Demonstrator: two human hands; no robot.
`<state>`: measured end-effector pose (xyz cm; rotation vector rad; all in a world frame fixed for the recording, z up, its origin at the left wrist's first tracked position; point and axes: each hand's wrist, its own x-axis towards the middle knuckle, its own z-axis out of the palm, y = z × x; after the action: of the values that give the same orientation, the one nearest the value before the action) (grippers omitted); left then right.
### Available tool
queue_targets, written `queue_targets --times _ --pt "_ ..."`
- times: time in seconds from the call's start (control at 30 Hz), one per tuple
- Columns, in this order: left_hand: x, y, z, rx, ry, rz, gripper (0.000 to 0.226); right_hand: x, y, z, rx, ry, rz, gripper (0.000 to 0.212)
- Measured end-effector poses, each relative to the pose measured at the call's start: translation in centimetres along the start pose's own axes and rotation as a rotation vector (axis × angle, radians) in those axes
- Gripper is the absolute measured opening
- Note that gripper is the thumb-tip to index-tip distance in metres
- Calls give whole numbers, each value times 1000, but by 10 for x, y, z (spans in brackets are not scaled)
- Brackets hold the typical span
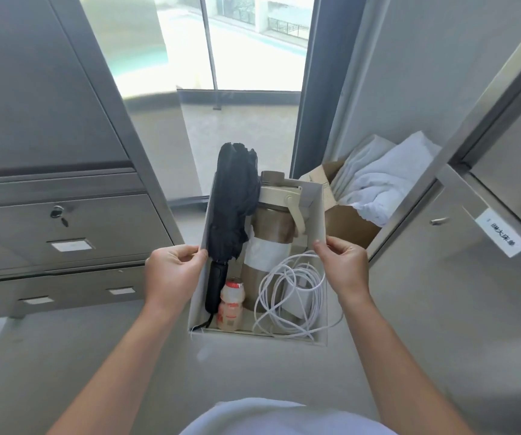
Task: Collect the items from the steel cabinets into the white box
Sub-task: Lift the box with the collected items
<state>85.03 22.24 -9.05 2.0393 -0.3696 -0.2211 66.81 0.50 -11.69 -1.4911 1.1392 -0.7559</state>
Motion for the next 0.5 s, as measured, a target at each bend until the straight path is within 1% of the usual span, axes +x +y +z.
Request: queue_targets --times 0.13,0.23,0.3,0.4,0.5 --pt "9 -8 6 -26 31 -61 4 21 3 12 -51 -57 2 31" --pt "23 -11 8 -29 45 -93 5 35 5 27 -65 -87 11 34" --pt "43 -15 14 -19 45 -111 0 51 7 39 -78 -91 28 33" --pt "82 -19 28 5 33 -132 12 84 8 61 -90 -96 42 32" --pt "127 -18 47 -4 16 -140 12 121 3 81 -112 -78 46 35"
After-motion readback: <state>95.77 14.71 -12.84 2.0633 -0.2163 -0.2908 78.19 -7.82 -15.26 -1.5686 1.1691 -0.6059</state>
